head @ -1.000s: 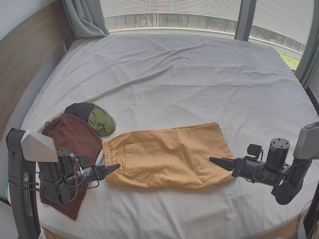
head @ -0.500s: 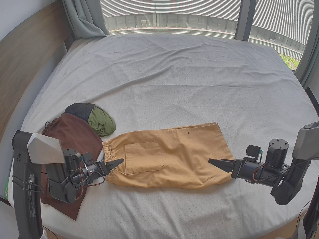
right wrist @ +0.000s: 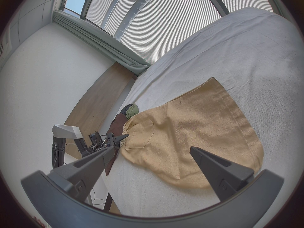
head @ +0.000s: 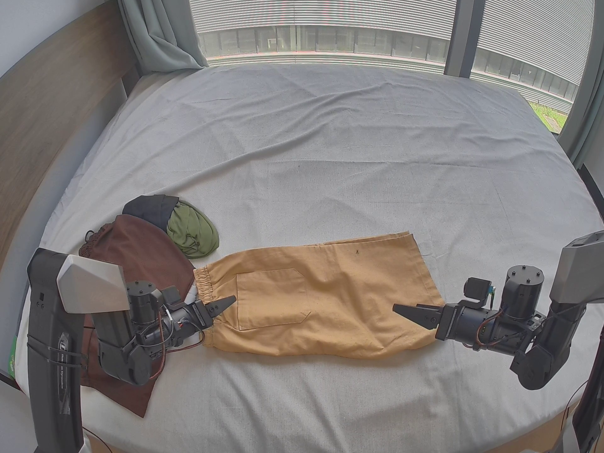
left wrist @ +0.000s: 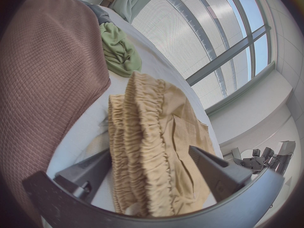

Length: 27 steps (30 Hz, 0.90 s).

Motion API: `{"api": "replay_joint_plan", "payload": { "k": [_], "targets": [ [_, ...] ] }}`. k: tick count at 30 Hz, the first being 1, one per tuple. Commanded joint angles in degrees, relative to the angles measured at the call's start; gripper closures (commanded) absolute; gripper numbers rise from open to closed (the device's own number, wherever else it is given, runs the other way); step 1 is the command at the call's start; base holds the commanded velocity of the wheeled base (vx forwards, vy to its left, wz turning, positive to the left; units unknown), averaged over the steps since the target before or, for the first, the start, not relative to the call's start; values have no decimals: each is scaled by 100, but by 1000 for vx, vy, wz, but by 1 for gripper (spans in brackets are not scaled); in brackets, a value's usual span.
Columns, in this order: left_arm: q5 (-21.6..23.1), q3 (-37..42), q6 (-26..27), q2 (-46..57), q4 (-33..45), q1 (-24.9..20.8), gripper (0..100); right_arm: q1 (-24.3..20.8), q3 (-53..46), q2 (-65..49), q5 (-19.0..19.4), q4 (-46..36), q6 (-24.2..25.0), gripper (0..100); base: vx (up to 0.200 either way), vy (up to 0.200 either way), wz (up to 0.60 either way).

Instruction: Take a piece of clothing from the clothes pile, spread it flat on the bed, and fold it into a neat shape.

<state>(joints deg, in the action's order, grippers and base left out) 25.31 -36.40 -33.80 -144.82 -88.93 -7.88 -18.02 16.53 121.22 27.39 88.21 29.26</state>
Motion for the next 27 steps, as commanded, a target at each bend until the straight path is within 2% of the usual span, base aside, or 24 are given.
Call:
{"api": "replay_joint_plan", "payload": {
  "k": [1,9,20,27],
  "targets": [
    [9,1,-12,-11,-10,-21,100,-9,-1,33,3,3,1,0,0,0,0],
    [88,133,-38,297,-10,-56,100,-9,-1,33,3,3,1,0,0,0,0],
    [475,335,-82,561,-10,-65,100,-9,-1,42,3,3,1,0,0,0,0],
    [484,458,-82,798,-10,-39,100,-9,-1,42,3,3,1,0,0,0,0]
  ]
}}
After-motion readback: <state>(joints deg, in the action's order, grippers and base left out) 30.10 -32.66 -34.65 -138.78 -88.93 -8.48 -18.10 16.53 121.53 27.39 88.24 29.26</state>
